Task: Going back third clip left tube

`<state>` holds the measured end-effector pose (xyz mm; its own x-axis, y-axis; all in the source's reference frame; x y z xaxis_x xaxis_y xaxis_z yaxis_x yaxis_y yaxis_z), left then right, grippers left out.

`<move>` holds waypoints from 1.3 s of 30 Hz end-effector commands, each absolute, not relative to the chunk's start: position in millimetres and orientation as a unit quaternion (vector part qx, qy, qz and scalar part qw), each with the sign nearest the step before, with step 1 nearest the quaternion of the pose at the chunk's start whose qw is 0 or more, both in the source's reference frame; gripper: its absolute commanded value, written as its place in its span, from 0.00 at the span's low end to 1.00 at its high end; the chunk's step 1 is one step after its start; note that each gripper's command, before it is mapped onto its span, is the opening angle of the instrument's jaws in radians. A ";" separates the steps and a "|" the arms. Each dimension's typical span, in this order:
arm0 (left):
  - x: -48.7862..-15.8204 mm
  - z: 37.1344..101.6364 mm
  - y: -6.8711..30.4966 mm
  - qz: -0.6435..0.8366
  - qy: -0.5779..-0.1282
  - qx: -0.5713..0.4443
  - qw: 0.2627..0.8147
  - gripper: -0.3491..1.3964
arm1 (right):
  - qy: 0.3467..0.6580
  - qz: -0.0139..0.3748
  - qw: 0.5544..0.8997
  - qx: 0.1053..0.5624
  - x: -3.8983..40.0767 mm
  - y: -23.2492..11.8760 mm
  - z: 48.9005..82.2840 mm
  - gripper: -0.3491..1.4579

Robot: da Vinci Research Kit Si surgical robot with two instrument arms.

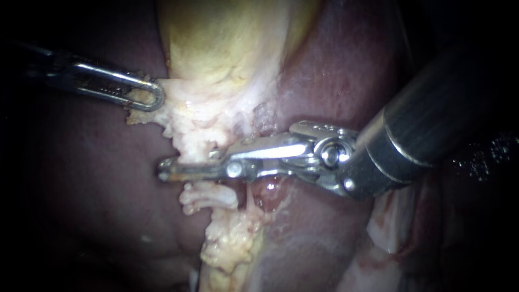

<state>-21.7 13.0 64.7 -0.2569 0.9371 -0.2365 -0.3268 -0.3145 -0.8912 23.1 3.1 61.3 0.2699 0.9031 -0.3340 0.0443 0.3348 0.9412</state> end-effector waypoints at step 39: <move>-22.0 64.0 12.6 0.700 -0.372 -0.410 0.452 0.00 | 0.582 0.242 0.700 0.337 21.8 4.6 69.9 0.46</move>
